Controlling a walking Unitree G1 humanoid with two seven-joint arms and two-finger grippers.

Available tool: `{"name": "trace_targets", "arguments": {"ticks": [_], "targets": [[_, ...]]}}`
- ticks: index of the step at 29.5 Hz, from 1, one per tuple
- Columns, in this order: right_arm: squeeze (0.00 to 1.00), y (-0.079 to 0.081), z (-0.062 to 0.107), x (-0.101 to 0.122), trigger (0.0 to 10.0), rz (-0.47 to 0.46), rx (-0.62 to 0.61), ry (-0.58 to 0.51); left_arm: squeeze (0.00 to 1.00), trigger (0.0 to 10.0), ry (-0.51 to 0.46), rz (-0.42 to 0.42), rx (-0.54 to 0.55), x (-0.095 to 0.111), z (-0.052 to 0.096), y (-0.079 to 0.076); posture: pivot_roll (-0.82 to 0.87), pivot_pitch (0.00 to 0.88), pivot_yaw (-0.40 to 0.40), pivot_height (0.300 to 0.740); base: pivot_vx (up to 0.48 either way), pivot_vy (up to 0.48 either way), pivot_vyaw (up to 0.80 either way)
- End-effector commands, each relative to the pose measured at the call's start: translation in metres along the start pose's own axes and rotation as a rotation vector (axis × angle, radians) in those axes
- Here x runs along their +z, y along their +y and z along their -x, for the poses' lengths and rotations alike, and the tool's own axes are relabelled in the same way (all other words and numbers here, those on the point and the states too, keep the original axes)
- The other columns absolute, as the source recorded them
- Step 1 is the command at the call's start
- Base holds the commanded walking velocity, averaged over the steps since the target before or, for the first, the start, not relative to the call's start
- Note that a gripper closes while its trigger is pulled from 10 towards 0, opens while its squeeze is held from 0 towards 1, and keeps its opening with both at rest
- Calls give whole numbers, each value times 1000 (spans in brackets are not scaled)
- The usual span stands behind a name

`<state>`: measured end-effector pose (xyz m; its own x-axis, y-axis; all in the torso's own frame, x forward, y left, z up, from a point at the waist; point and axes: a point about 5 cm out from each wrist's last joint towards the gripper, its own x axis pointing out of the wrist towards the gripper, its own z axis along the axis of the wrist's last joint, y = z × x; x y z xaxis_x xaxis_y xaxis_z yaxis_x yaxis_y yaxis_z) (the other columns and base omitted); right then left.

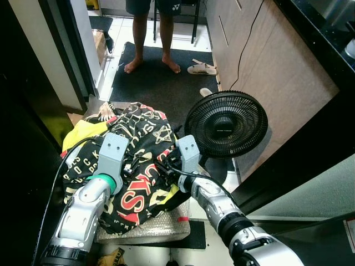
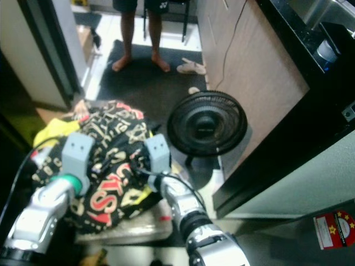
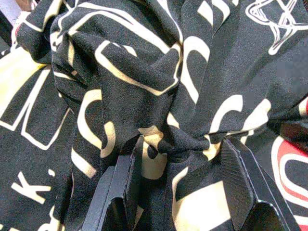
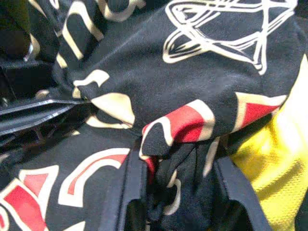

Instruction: Clothes washing

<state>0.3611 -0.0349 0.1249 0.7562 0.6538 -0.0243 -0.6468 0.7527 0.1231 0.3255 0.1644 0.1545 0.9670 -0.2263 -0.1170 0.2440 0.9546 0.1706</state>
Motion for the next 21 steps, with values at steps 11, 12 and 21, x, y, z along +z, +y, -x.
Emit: {"name": "trace_targets", "arguments": {"ticks": [11, 12, 21], "targets": [[0, 0, 12, 49, 0, -117, 144, -333, 0, 10000, 45, 15, 11, -12, 2, -1, 147, 223, -57, 740, 0, 0, 0], [0, 0, 12, 49, 0, -117, 144, -333, 0, 10000, 45, 15, 11, -12, 2, -1, 147, 223, -57, 740, 0, 0, 0], [0, 7, 45, 104, 0, -155, 269, -572, 0, 10000, 29, 35, -6, -8, -1, -5, 127, 205, -44, 740, 0, 0, 0]]}}
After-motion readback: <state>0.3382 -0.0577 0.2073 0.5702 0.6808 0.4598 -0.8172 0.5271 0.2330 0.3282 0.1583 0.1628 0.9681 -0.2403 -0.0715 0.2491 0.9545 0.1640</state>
